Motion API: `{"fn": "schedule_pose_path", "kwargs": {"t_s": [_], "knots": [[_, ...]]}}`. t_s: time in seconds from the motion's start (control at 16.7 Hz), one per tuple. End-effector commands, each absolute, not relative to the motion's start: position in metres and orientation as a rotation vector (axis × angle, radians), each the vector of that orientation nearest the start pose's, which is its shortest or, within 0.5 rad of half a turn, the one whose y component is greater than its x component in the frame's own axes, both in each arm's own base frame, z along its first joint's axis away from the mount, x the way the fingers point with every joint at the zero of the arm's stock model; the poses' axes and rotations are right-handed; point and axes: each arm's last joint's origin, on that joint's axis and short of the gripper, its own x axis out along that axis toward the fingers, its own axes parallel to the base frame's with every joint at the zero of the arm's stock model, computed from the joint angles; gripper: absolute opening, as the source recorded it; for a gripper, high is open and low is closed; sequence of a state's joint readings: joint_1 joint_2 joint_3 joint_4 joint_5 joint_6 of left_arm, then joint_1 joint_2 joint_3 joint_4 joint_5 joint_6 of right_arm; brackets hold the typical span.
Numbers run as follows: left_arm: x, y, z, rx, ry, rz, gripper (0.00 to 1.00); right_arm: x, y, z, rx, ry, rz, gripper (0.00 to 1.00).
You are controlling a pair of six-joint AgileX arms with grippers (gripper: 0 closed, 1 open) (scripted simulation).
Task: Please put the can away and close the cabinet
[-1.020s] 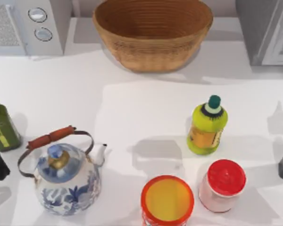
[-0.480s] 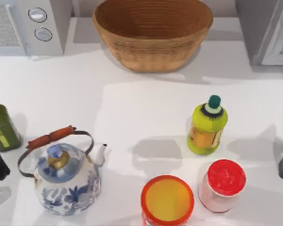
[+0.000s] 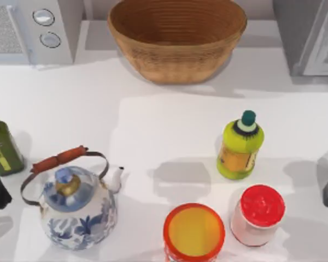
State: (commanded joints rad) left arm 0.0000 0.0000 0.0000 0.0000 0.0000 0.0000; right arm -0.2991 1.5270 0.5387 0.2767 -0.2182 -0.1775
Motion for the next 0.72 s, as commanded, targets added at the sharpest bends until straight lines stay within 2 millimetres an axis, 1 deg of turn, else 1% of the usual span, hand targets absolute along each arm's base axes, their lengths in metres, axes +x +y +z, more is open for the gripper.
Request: {"fn": "schedule_pose_path", "kwargs": {"t_s": [0.12, 0.24, 0.48, 0.6, 0.72], "knots": [[0.106, -0.001, 0.160, 0.000, 0.000, 0.000, 1.00, 0.267, -0.073, 0.126, 0.003, 0.691, -0.009, 1.00], [0.106, -0.001, 0.160, 0.000, 0.000, 0.000, 1.00, 0.277, -0.072, 0.122, 0.003, 0.690, -0.009, 1.00], [0.106, -0.001, 0.160, 0.000, 0.000, 0.000, 1.00, 0.298, -0.073, 0.104, 0.005, 0.694, -0.010, 1.00], [0.106, -0.001, 0.160, 0.000, 0.000, 0.000, 1.00, 0.305, -0.075, 0.094, 0.005, 0.695, -0.009, 1.00], [0.106, -0.001, 0.160, 0.000, 0.000, 0.000, 1.00, 0.309, -0.075, 0.089, 0.005, 0.695, -0.009, 1.00]]}}
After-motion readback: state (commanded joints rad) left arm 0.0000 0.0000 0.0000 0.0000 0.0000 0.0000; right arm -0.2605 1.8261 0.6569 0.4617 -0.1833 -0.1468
